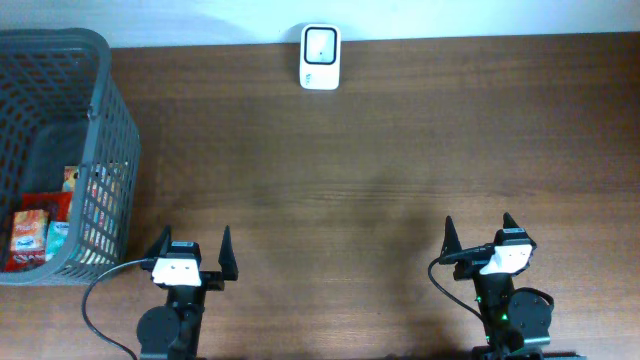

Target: Scan the item barcode

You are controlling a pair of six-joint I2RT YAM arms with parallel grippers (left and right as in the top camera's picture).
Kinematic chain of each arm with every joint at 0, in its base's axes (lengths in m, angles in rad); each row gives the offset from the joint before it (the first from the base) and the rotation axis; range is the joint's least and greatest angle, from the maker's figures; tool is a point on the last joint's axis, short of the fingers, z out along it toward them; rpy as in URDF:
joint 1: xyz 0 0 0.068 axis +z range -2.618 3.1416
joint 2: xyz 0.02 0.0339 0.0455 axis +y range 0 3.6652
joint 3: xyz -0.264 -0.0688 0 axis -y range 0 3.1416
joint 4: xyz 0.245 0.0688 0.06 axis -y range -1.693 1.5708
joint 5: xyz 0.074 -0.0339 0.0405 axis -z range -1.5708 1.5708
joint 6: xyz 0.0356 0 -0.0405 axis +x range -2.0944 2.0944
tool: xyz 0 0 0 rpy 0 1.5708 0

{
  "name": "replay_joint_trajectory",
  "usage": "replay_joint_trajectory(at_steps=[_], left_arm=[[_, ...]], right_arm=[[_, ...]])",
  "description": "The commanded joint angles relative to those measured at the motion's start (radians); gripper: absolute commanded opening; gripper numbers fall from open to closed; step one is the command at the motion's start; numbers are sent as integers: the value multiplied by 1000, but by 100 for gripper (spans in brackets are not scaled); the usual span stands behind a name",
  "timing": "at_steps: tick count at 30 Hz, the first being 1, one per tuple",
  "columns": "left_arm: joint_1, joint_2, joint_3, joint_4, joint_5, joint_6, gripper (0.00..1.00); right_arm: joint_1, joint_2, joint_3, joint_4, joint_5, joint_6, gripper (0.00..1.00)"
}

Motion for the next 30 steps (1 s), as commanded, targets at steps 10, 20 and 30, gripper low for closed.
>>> replay_joint_trajectory(at_steps=[10, 20, 30], left_arm=[[2, -7, -2, -8, -3, 16, 99], [2, -7, -2, -4, -48, 91, 99], [2, -7, -1, 438, 193, 103, 99]], right_arm=[[-6, -6, -9, -3, -1, -3, 98], [-6, -6, -9, -3, -1, -3, 98], [-6, -6, -9, -3, -2, -3, 98]])
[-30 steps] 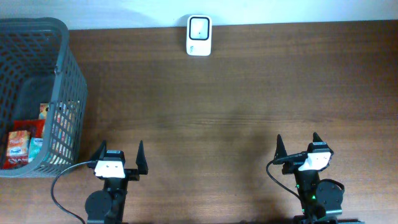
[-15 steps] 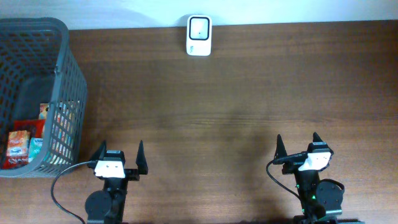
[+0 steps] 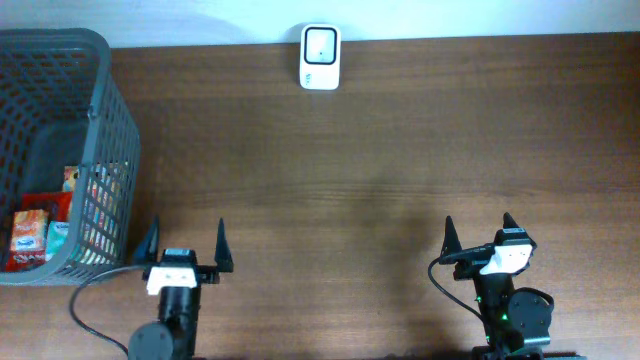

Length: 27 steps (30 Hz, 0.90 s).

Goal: Scan the item barcode
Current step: 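Reach the left gripper into the basket and grasp the yellow snack bag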

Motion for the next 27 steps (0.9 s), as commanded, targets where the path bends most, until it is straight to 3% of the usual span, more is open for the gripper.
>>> replay_joint_trajectory(at_steps=[1, 5, 11, 16, 18, 22, 26, 27], left_arm=[[2, -8, 0, 271, 232, 16, 99], [2, -8, 0, 514, 315, 16, 99], [2, -8, 0, 233, 315, 16, 99], [2, -8, 17, 583, 343, 16, 99], [2, -6, 65, 581, 279, 18, 99], [2, 99, 270, 353, 197, 99, 99], [2, 399, 633, -87, 166, 109, 99], [2, 500, 732, -190, 222, 109, 99]], right_arm=[[-6, -6, -9, -3, -1, -3, 98], [-6, -6, -9, -3, -1, -3, 98], [-6, -6, -9, -3, -1, -3, 99], [-6, -6, -9, -3, -1, -3, 98], [-6, -6, -9, -2, -1, -3, 99], [-6, -6, -9, -3, -1, -3, 99], [-6, -6, -9, -3, -1, -3, 98], [-6, -6, -9, -3, -1, -3, 99]])
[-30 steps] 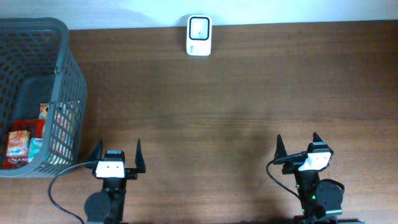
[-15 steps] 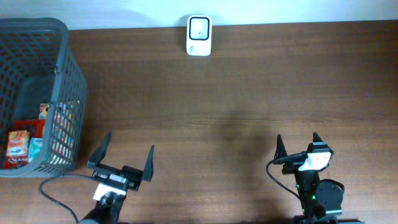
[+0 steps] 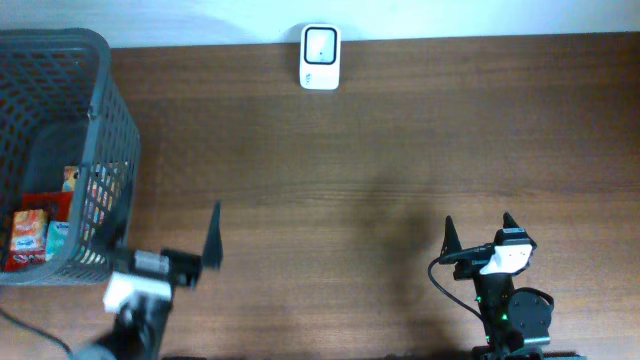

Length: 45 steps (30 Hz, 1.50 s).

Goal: Scan the item barcode
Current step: 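Reach the left gripper into the basket and grasp the yellow snack bag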

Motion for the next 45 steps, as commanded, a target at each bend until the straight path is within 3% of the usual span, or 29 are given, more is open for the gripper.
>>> replay_joint_trajectory(at_steps=[1, 3, 4, 7, 8, 11, 13, 14, 16, 19, 23, 26, 28, 37, 40, 45], left_arm=[[2, 308, 299, -205, 166, 25, 99], [2, 423, 369, -189, 360, 26, 99], [2, 469, 391, -158, 382, 26, 99], [2, 569, 490, -170, 269, -15, 99], [15, 645, 616, -322, 150, -53, 99], [95, 860, 972, -801, 38, -41, 99], [126, 999, 1161, -990, 92, -18, 99], [134, 1036, 1203, -998, 48, -25, 99], [183, 1085, 1273, -1004, -156, -259, 99], [388, 1139, 1357, -1004, -177, -377, 99], [644, 1186, 1385, -1032, -178, -370, 99], [719, 1202, 1384, -1074, -222, -345, 99], [726, 1234, 1384, -1136, -240, -268, 99], [714, 1522, 1384, -1362, -218, -267, 100], [698, 1575, 1383, -1419, -183, -267, 79], [618, 1641, 1382, -1426, -198, -175, 90]], right_arm=[[-6, -6, -9, -3, -1, -3, 99], [-6, -6, -9, -3, -1, -3, 98], [-6, -6, -9, -3, -1, -3, 98], [-6, -6, -9, -3, -1, -3, 98], [-6, -6, -9, -3, -1, -3, 98], [-6, -6, -9, -3, -1, -3, 98], [-6, -6, -9, -2, -1, -3, 99], [-6, -6, -9, -3, -1, -3, 98], [-6, -6, -9, -3, -1, -3, 99], [-6, -6, -9, -3, -1, -3, 98], [-6, -6, -9, -3, -1, -4, 99], [-6, -6, -9, -3, -1, -3, 98], [-6, -6, -9, -3, -1, -3, 99], [-6, -6, -9, -3, -1, -3, 98], [-6, -6, -9, -3, -1, -3, 99], [-6, -6, -9, -3, -1, -3, 99]])
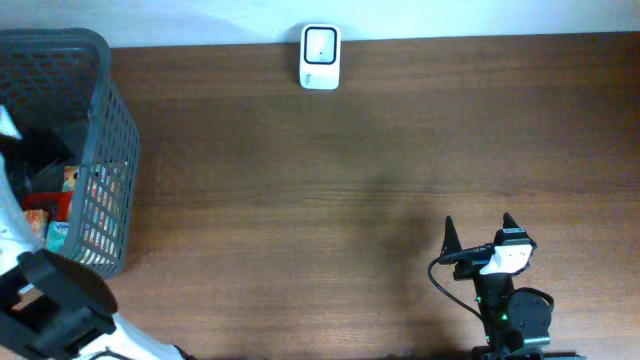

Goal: Scan the item barcode
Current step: 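Reach the left gripper into the basket and grasp the yellow snack bag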

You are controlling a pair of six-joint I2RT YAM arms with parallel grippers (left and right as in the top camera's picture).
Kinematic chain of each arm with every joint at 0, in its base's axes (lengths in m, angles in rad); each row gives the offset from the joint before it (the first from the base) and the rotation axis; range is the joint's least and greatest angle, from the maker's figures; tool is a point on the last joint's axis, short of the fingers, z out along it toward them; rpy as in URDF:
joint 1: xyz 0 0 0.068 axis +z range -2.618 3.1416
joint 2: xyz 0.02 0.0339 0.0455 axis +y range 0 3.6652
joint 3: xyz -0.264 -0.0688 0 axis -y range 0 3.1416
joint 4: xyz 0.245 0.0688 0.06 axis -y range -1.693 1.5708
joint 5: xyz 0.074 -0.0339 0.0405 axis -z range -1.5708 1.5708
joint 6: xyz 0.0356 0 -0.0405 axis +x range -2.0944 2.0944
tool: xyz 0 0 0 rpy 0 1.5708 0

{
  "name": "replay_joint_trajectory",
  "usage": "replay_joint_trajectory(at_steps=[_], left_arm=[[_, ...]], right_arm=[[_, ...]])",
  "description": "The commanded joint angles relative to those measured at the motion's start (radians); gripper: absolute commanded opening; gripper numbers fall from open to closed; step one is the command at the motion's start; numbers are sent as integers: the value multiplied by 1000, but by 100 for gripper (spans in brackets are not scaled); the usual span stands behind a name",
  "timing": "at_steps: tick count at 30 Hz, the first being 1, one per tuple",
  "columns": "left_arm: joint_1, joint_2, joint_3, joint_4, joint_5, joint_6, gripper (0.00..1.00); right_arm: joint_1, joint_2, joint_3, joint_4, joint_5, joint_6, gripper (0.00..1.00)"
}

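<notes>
At the far left stands a grey mesh basket (112,150) holding small packets (58,234), one red and one teal among them. My left arm (55,300) reaches up over the basket from the lower left corner. Its wrist is a dark and white shape (30,150) above the basket's inside, and the fingers are hidden at the frame edge. A white barcode scanner (320,44) sits at the back edge of the table, in the middle. My right gripper (478,230) rests open at the front right with nothing between its fingers.
The brown wooden table (350,150) runs between the basket and the right arm. A pale wall strip lies behind the scanner.
My left arm has swung further left, from beside the basket's front right corner to over the basket. The right arm has not moved.
Both grippers stood open at the front of the table. My left gripper then shifted slightly left, later tilted and lay next to the basket's front corner, and now hangs over the basket. The right arm stayed still throughout.
</notes>
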Motion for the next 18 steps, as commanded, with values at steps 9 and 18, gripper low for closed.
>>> replay_joint_trajectory(at_steps=[9, 18], left_arm=[[-53, 251, 3, -140, -47, 57, 77], [-73, 378, -2, -95, -64, 86, 70]], right_arm=[[-6, -7, -9, -3, -2, -3, 99], [-6, -7, -9, -3, -1, -3, 99]])
